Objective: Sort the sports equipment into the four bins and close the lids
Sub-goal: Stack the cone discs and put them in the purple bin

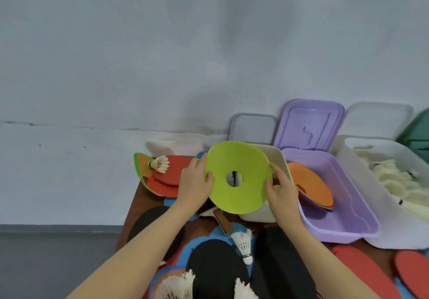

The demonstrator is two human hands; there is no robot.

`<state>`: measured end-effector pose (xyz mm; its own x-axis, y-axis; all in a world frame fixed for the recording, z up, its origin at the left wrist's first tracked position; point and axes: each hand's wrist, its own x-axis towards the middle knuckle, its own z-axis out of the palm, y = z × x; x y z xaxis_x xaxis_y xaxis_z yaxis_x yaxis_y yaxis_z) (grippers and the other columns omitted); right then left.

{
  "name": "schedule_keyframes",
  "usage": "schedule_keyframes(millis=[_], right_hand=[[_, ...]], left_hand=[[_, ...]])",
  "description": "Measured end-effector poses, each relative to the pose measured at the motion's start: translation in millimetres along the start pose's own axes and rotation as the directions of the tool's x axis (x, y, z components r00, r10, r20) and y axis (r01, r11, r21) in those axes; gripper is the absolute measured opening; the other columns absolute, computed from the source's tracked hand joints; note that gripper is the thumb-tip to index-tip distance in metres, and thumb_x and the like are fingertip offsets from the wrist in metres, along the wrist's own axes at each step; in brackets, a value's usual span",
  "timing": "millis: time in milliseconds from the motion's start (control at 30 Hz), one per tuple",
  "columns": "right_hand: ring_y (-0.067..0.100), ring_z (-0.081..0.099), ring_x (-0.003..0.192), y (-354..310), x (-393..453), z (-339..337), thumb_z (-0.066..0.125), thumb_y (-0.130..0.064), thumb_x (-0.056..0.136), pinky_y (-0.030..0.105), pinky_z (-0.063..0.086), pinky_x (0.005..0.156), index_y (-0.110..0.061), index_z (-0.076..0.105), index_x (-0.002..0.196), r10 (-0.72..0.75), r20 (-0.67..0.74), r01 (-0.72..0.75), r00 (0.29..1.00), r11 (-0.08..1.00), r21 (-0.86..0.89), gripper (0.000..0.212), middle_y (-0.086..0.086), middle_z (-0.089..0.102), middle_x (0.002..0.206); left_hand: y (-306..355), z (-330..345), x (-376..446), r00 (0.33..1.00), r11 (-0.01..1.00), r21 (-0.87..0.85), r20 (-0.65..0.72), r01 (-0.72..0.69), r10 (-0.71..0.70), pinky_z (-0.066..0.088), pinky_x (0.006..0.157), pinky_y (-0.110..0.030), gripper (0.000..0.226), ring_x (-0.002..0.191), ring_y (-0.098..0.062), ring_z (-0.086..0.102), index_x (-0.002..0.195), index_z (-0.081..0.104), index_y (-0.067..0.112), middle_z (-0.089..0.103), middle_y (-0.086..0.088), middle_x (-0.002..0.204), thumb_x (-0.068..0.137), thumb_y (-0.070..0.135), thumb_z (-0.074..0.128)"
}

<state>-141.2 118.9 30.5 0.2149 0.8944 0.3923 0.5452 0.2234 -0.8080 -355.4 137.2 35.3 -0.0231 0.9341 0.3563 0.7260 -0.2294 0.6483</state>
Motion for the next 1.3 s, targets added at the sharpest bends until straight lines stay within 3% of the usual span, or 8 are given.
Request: schedule_keyframes(millis=[133,333,467,633,767,867,1067,1300], right_hand=[[0.022,0.055,0.068,33,34,-55,0.058,-0.004,0.086,0.032,0.041,0.067,-0.016,0.062,0.12,-0.039,-0.068,0.033,0.997,0.994,-0.1,0.036,0.002,0.064,0.079],[0.025,0.057,0.071,98,75,-125,0.047,-0.016,0.086,0.039,0.043,0.069,-0.021,0.061,0.12,-0.015,-0.092,-0.01,0.996,0.965,-0.262,0.037,0.006,0.066,0.079],[0.03,0.057,0.076,137,100,-147,0.038,-0.019,0.078,0.042,0.041,0.075,-0.026,0.054,0.129,0.069,-0.024,-0.072,0.997,0.914,-0.399,0.054,-0.001,0.054,0.071],[0.033,0.054,0.102,179,115,-151,0.044,-0.007,0.089,0.041,0.036,0.085,-0.017,0.044,0.137,0.17,0.082,-0.116,0.982,0.888,-0.445,0.05,0.012,0.062,0.104],[0.036,0.038,0.125,204,115,-153,0.05,-0.018,0.091,0.045,0.03,0.099,-0.003,0.04,0.135,0.27,0.205,-0.093,0.941,0.787,-0.61,0.048,0.018,0.037,0.142],[0.038,0.038,0.126,204,109,-160,0.054,-0.019,0.09,0.045,0.03,0.101,-0.005,0.045,0.133,0.236,0.245,-0.06,0.94,0.824,-0.564,0.047,0.018,0.036,0.144],[0.038,0.055,0.102,185,80,-173,0.045,-0.025,0.083,0.044,0.041,0.086,-0.005,0.062,0.115,0.022,0.217,0.074,0.976,0.902,-0.426,0.041,0.014,0.058,0.116],[0.032,0.059,0.096,154,25,-187,0.041,-0.029,0.084,0.039,0.044,0.082,-0.01,0.064,0.108,-0.112,0.156,0.16,0.981,0.927,-0.34,0.038,0.009,0.061,0.107]], left_hand=[[51,49,31,0.996,0.999,0.024,0.077,-0.044,0.042,0.037,0.088,-0.041,0.055,0.108,-0.034,0.05,0.141,0.036,0.012,0.05,-0.014,0.122,0.088,0.009,0.052],[112,135,68,0.975,0.995,-0.017,0.2,-0.099,0.1,0.039,0.091,-0.045,0.053,0.105,-0.033,0.049,0.136,0.043,0.018,0.056,-0.011,0.111,0.084,0.008,0.05],[143,190,85,0.964,0.989,0.121,0.258,-0.09,0.056,0.033,0.086,-0.038,0.052,0.107,-0.032,0.047,0.137,0.041,0.015,0.052,-0.012,0.107,0.086,0.008,0.049],[154,238,98,0.925,0.954,0.298,0.374,-0.043,-0.075,0.03,0.093,-0.041,0.058,0.117,-0.035,0.041,0.146,0.025,0.013,0.046,-0.014,0.13,0.091,0.016,0.046],[149,249,91,0.852,0.881,0.451,0.509,-0.142,-0.123,0.025,0.103,-0.041,0.064,0.13,-0.033,0.029,0.147,0.017,0.011,0.026,-0.008,0.15,0.094,0.033,0.045],[148,244,78,0.888,0.895,0.42,0.455,-0.153,-0.062,0.023,0.104,-0.038,0.057,0.132,-0.028,0.028,0.145,0.025,0.015,0.027,-0.006,0.15,0.094,0.032,0.044],[161,216,48,0.924,0.912,0.346,0.375,-0.219,0.079,0.021,0.1,-0.034,0.048,0.131,-0.025,0.032,0.14,0.037,0.016,0.036,-0.004,0.146,0.095,0.026,0.045],[163,171,-9,0.926,0.95,0.255,0.37,-0.181,0.077,0.019,0.104,-0.035,0.052,0.132,-0.026,0.03,0.139,0.039,0.016,0.034,-0.007,0.147,0.09,0.031,0.037]])
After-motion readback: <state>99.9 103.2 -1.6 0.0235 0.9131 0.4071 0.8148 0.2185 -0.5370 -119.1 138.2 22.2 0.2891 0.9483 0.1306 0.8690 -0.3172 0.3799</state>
